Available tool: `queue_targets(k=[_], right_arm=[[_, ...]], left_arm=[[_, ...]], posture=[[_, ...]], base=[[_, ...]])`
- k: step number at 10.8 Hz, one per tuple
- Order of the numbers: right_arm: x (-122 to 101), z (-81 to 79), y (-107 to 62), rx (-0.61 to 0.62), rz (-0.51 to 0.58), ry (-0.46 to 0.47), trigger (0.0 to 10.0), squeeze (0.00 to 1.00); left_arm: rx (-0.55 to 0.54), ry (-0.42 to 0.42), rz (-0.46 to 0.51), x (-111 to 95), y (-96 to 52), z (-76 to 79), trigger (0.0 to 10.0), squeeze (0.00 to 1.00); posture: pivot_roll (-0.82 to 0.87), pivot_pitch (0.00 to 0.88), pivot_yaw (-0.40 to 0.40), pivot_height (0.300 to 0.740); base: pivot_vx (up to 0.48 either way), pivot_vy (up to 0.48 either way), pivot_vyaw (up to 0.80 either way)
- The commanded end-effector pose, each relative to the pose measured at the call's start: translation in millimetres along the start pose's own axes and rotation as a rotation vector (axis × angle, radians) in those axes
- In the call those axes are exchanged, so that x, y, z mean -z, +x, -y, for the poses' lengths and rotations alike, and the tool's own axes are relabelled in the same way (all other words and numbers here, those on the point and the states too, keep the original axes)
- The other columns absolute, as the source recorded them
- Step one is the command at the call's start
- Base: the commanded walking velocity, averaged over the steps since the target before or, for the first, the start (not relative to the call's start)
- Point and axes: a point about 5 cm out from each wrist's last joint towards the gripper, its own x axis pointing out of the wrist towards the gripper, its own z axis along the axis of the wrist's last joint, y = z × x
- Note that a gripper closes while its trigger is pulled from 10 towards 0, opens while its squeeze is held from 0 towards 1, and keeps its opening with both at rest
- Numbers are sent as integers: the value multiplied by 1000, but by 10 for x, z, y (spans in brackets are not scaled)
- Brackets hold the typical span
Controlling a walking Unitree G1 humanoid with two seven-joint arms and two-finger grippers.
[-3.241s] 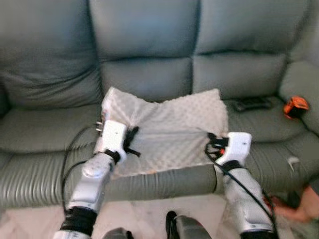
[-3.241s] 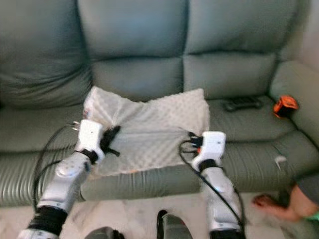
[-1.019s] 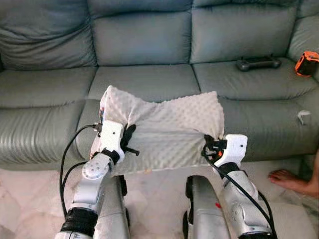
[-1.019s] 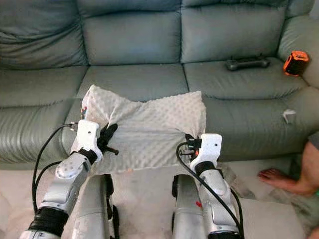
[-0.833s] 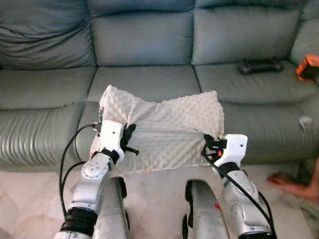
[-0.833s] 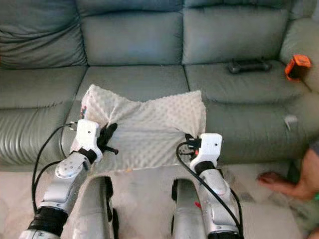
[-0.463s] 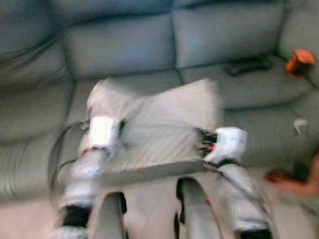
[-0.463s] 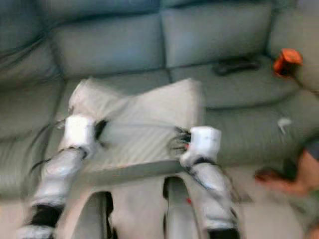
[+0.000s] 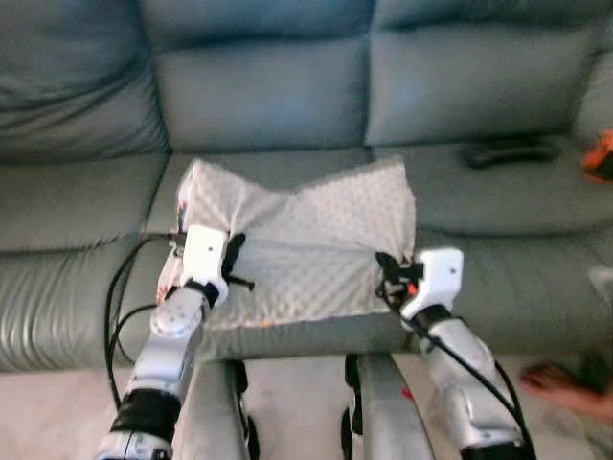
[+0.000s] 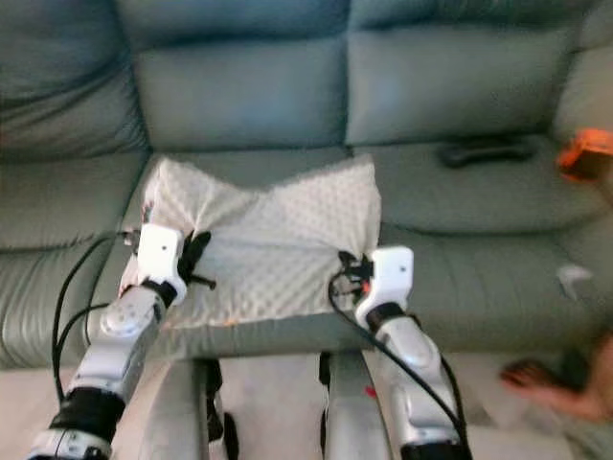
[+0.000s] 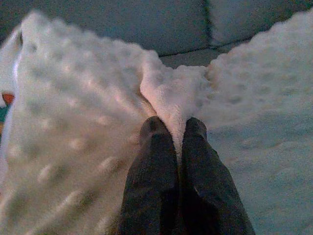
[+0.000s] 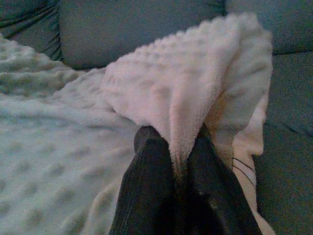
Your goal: Move the pillow to the sofa
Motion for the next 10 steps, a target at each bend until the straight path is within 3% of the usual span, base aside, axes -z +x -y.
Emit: queue_targets(k=[1, 3, 5, 7, 10], right_arm=[[-77, -74, 31, -41, 34, -4, 10000, 0], [-85, -75, 36, -34, 37, 14, 10000, 0], [-83, -89, 24, -49, 37, 26, 10000, 0], [-123, -185, 31, -100, 63, 42, 10000, 0], [-188, -67, 130, -31, 60, 40, 10000, 0]], left_arm=[[-16, 22, 7, -16, 4, -57, 10000, 0], [-51, 48, 19, -76, 63, -188, 10000, 0], [-66, 59, 26, -95, 77, -227, 10000, 0], [-70, 95, 27, -114, 138, -269, 10000, 0], [-8, 132, 19, -188, 285, -284, 10000, 0]], posture=[[-87, 148, 16, 586], [-86, 155, 18, 586], [-87, 158, 22, 586], [-86, 173, 27, 586], [-77, 268, 30, 586]], base=[[0, 0, 638], [0, 0, 266], [0, 0, 0], [0, 0, 531], [0, 0, 0]])
